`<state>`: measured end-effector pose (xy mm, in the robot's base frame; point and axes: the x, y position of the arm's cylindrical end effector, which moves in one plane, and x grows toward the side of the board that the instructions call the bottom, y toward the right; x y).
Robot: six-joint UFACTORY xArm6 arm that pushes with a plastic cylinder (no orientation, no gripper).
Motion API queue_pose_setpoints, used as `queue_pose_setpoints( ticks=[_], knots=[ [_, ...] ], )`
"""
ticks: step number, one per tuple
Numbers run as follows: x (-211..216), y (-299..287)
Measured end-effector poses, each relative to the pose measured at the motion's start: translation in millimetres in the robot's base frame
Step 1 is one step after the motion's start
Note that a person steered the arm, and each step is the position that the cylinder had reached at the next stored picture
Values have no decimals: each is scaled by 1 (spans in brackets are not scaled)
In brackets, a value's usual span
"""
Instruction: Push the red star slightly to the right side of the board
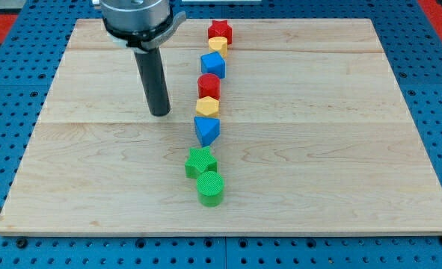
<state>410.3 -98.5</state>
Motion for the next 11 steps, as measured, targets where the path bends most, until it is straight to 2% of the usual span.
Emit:
queue_pose_setpoints(
  ticks=[1,2,3,4,8,9,10,11],
  knots=[
    [-48,-24],
    [-115,-20],
    [-159,13],
    [-184,15],
    [-186,190],
    [-197,149],
    [-195,82],
    [-165,73]
  ],
)
